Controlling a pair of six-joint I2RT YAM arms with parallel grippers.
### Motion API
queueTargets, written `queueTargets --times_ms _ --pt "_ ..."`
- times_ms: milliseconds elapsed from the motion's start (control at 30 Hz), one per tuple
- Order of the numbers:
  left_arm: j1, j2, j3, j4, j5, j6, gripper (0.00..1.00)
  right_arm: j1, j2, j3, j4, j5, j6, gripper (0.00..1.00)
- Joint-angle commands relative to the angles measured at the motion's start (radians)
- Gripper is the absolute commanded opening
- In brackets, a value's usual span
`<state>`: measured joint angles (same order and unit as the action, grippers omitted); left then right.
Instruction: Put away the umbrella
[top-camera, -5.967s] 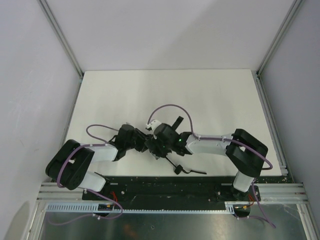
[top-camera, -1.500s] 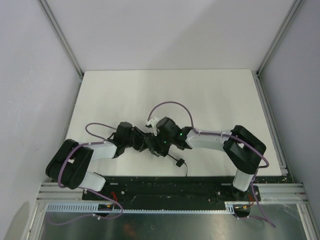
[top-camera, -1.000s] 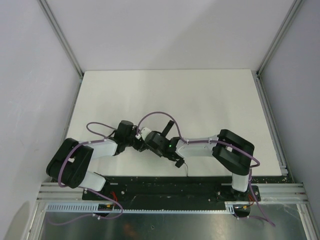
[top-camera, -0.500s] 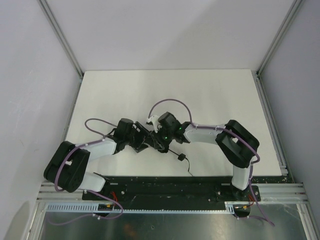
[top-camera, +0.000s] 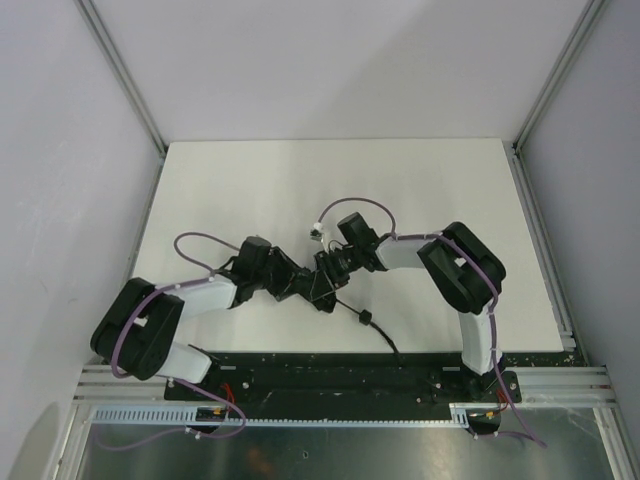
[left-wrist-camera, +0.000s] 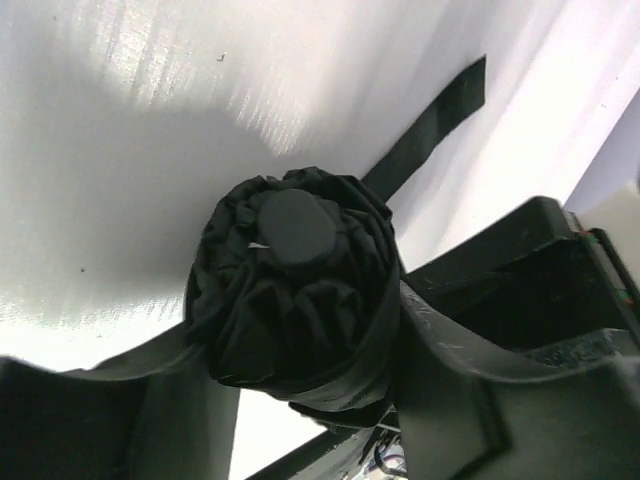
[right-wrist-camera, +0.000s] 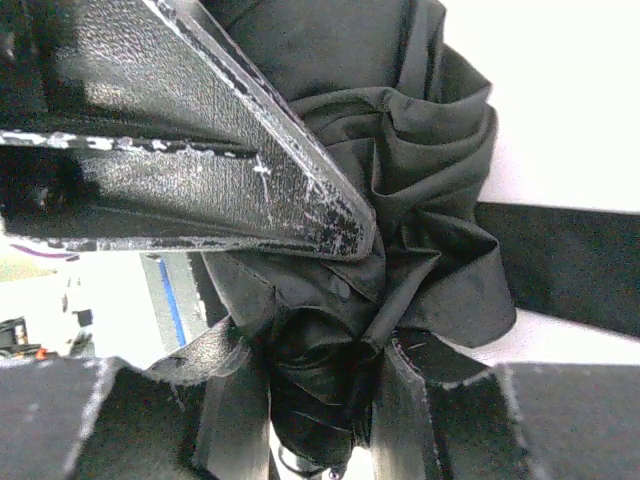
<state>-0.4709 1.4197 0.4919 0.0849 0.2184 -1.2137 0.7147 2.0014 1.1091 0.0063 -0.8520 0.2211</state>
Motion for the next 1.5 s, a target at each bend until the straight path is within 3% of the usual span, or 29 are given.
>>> queueTargets --times_ms 0,100,200,267,400,500,600,733,900,933,1033,1167,1233,1300,1400,1467 --pt "-0.014 0.049 -0.072 -0.111 -0.132 0.086 0.44 0.000 0.051 -0.028 0.013 -0.148 0.085 0.00" --pt "-0.014 0.031 -0.107 -0.052 -0.122 0.079 0.20 -0.001 0.035 -0.028 0.013 -0.125 0.081 0.00" --pt "-0.014 0.023 -0.132 -0.002 -0.098 0.060 0.04 0.003 -0.014 -0.028 -0.038 -0.012 0.054 0.03" --pt "-0.014 0.024 -0.137 0.009 -0.080 0.047 0.01 0.009 -0.060 -0.028 -0.073 0.080 0.032 0.13" --pt "-0.014 0.011 -0.142 -0.005 -0.058 0.004 0.00 0.067 -0.176 -0.028 -0.134 0.354 -0.023 0.53" --pt "-0.014 0.009 -0.133 -0.049 -0.044 -0.031 0.00 0.164 -0.249 -0.028 -0.164 0.593 -0.069 0.72" --pt "-0.014 0.027 -0.120 -0.074 -0.020 -0.057 0.00 0.264 -0.276 -0.028 -0.172 0.815 -0.102 0.79" --pt "-0.013 0.048 -0.112 -0.122 0.004 -0.082 0.00 0.369 -0.235 -0.028 -0.152 1.044 -0.135 0.81" --pt "-0.014 0.046 -0.114 -0.152 0.014 -0.113 0.00 0.436 -0.146 -0.028 -0.129 1.234 -0.146 0.75" --pt "-0.014 0.045 -0.116 -0.152 0.017 -0.119 0.00 0.437 -0.135 -0.029 -0.130 1.247 -0.142 0.70" --pt "-0.014 0.040 -0.117 -0.154 0.025 -0.128 0.00 0.424 -0.121 -0.029 -0.139 1.232 -0.135 0.41" --pt "-0.014 0.032 -0.114 -0.155 0.026 -0.130 0.00 0.360 -0.137 -0.077 -0.092 1.069 -0.129 0.12" --pt "-0.012 0.029 -0.110 -0.153 0.026 -0.120 0.01 0.316 -0.158 -0.110 -0.056 0.963 -0.129 0.03" --pt "-0.008 0.020 -0.103 -0.153 0.021 -0.103 0.14 0.267 -0.174 -0.134 -0.035 0.832 -0.130 0.01" --pt "0.000 -0.004 -0.098 -0.152 0.006 -0.079 0.51 0.193 -0.186 -0.163 0.001 0.623 -0.125 0.00" --pt "0.002 -0.028 -0.093 -0.151 -0.011 -0.058 0.68 0.154 -0.190 -0.183 0.045 0.507 -0.116 0.00"
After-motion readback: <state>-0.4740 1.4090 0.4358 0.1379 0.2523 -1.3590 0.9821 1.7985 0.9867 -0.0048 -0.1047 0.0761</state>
